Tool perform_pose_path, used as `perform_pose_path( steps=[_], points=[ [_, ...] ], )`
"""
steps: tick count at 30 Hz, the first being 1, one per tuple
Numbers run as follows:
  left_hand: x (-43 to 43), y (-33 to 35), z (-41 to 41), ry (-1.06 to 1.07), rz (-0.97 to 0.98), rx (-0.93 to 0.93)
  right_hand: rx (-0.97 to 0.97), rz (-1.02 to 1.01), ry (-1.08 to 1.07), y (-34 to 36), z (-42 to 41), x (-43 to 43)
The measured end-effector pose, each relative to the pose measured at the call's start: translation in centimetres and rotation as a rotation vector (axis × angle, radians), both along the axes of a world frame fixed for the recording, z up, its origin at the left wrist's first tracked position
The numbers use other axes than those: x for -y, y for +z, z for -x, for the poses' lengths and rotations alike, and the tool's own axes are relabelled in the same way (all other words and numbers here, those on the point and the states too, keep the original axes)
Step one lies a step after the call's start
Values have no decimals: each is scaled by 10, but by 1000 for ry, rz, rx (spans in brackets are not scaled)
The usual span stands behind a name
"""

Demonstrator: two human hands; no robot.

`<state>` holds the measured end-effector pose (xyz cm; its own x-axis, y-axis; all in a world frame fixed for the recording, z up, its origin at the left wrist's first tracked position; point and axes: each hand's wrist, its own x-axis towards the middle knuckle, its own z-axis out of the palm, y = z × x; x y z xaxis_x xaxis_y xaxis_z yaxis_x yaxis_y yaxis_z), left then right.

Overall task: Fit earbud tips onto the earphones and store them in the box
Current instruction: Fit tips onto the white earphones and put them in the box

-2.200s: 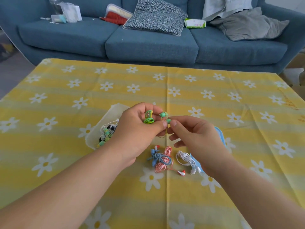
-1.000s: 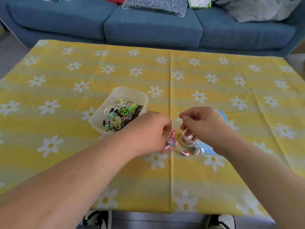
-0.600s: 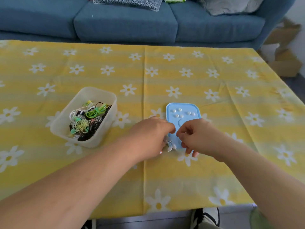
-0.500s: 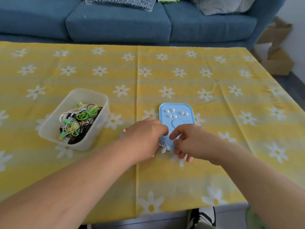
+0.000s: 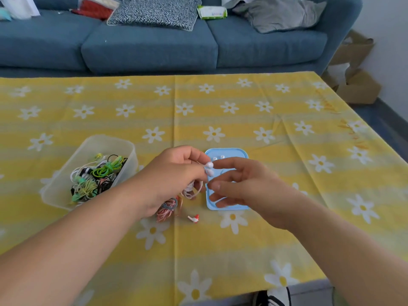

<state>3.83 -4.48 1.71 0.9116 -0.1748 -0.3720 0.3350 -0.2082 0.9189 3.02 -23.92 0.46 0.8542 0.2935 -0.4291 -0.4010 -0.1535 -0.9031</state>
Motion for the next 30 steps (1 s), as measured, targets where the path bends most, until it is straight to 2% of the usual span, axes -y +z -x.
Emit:
perform_pose_path(
  steps=[6, 14, 19, 25, 30],
  points=[
    [-8, 1, 2, -24, 119, 5, 42, -175, -94, 2, -5, -7],
    [-8, -2, 4, 27, 45, 125, 107, -117, -169, 1, -7, -12],
    [-5, -5, 3, 21, -37, 181, 73, -114, -190, -3, -9, -10],
    [-1, -6, 3, -6, -16, 173, 12, -148, -176, -4, -9, -8],
    [12, -13, 3, 22, -33, 162, -124, -271, -169, -5, -8, -4]
  ],
)
